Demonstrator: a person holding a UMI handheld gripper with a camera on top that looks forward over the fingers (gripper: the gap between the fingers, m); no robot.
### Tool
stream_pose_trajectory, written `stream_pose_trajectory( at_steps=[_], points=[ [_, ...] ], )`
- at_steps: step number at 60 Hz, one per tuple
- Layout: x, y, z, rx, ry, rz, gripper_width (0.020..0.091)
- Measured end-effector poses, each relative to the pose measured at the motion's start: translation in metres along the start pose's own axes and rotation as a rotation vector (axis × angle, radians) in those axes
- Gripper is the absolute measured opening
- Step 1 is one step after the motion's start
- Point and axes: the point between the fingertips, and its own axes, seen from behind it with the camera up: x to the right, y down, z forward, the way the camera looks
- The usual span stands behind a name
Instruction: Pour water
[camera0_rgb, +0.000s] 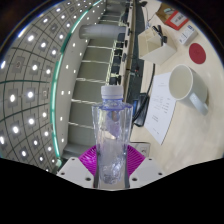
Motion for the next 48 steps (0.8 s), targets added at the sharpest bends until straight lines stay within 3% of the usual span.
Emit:
stream_pose_trajectory(
  at_steps=[23, 35, 48],
  points=[
    [0.022, -0.050, -0.016, -0.028, -0.105, 0.635, 0.0349],
    [0.023, -0.050, -0.007, -0.064, -0.093, 0.619, 0.0349],
    [-0.019, -0.071, -0.021, -0.102, -0.083, 0.239, 0.0350]
  ],
)
